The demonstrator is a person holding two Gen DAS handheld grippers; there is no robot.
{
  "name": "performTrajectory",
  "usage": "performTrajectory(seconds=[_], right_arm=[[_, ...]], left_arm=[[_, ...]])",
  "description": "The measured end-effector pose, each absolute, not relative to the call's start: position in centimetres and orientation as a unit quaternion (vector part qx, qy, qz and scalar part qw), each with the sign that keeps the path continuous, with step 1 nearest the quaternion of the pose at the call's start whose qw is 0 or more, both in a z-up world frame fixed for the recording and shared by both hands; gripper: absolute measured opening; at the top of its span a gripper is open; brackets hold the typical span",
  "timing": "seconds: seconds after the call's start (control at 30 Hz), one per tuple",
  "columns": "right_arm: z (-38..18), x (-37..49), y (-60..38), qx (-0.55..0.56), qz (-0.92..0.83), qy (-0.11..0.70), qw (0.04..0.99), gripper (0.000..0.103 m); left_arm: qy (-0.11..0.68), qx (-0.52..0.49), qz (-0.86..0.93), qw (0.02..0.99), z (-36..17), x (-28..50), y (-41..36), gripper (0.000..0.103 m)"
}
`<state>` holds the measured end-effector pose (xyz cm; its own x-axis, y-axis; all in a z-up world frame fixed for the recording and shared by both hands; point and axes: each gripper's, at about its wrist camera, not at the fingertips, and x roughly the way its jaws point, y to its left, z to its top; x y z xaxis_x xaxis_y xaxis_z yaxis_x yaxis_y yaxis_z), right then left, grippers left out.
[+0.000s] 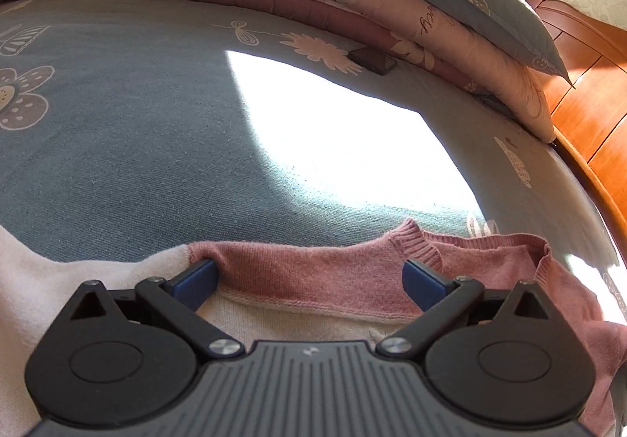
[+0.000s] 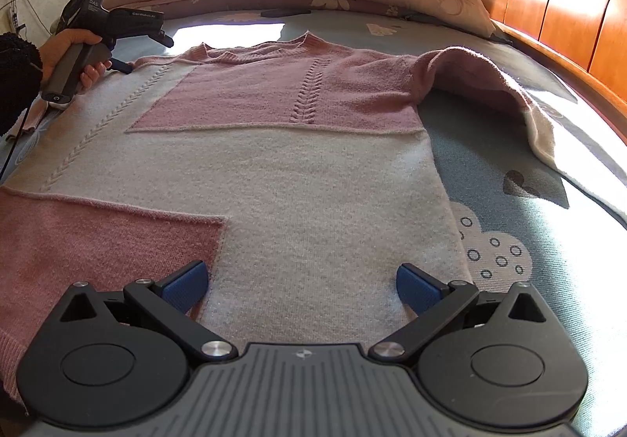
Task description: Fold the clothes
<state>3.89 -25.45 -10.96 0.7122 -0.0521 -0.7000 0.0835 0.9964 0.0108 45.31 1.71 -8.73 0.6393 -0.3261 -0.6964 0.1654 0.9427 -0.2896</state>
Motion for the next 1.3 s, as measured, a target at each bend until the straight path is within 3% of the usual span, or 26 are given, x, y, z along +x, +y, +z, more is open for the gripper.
performTrajectory(seconds=[0.17,0.33,0.53,0.7,0.87,1.0,1.2,1.3], right_arm=[[-10.9,3.7,-25.5,0.021,-0.036,0.378,0.925,0.103],[-10.8,3.6,-25.5,0.022,-0.037,0.377,0.925,0.103],[-10.9,3.6,-25.5,0.022,-0.037,0.376,0.926,0.103],[-10.9,3.6,-25.6,0.022,-0.036,0.376,0.926,0.103],[-10.9,3.6,-25.7,0.023,-0.034,0.375,0.926,0.103],[-10.9,3.5,-25.6,0.022,-0.035,0.376,0.926,0.103],[-10.9,3.5,-25.6,0.021,-0.035,0.375,0.926,0.103],[-10.9,3.5,-25.7,0.022,-0.034,0.375,0.926,0.103]], left_arm=[[0.393,-0.059,-0.143,0.907,-7.3,43.0,0.5,0.1],[0.395,-0.107,-0.201,0.89,-7.1,41.4,0.2,0.1],[0.386,-0.136,-0.171,0.896,-9.4,45.3,-0.1,0.101],[0.386,-0.079,-0.146,0.907,-8.9,46.6,-1.8,0.102],[0.364,-0.054,-0.154,0.917,-6.7,43.7,-3.3,0.102],[0.374,-0.1,-0.226,0.894,-5.6,40.8,-4.3,0.102],[0.413,-0.124,-0.254,0.865,-8.7,42.3,-7.0,0.102],[0.393,-0.121,-0.229,0.883,-9.8,44.5,-7.6,0.102]])
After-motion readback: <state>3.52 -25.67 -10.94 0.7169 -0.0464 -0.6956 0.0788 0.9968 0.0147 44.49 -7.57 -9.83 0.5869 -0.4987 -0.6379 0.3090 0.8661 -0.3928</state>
